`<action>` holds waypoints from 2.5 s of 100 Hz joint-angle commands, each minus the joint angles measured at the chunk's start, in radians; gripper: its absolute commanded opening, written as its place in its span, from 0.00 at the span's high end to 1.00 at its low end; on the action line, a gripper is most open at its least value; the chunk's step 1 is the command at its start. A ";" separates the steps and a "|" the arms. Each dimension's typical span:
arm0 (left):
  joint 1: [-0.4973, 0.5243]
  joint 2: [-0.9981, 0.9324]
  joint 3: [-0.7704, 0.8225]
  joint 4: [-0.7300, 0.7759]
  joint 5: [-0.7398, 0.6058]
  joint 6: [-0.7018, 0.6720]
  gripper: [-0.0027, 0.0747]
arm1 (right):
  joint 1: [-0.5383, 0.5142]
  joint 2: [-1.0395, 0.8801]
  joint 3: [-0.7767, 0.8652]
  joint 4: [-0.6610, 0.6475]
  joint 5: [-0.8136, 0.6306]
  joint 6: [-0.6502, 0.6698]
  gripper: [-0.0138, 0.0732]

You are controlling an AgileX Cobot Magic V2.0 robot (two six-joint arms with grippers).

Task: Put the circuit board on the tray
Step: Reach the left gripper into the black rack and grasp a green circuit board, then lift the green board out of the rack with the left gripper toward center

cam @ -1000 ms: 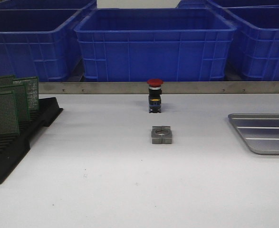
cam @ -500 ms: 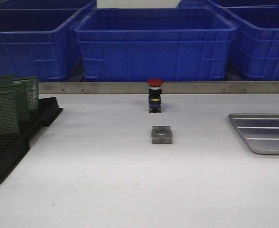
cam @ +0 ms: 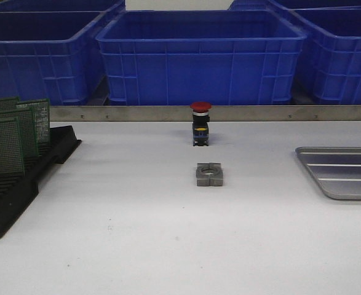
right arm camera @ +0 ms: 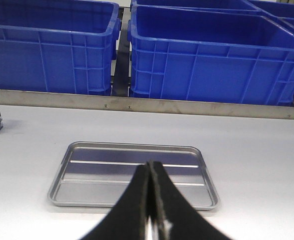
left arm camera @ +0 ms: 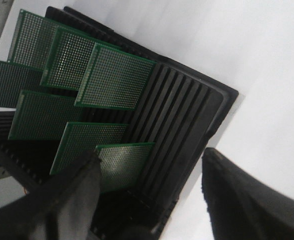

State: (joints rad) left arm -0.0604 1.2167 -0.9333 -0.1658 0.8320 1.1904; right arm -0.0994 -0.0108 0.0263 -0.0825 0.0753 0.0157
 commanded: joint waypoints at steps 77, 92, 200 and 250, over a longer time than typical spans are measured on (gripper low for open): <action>-0.024 0.606 -0.517 -0.067 0.187 0.233 0.43 | 0.000 -0.026 -0.012 -0.013 -0.075 -0.001 0.97; -0.024 0.613 -0.517 -0.072 0.235 0.233 0.60 | 0.000 -0.026 -0.012 -0.013 -0.075 -0.001 0.97; -0.201 0.481 -0.563 -0.515 0.327 0.289 0.99 | 0.000 -0.026 -0.012 -0.013 -0.075 -0.001 0.97; -0.349 0.481 -0.563 -0.927 0.336 0.470 0.99 | 0.000 -0.026 -0.012 -0.013 -0.075 -0.001 0.97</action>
State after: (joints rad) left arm -0.3851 1.7475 -1.4658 -1.0006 1.1610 1.6559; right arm -0.0994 -0.0108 0.0263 -0.0825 0.0769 0.0157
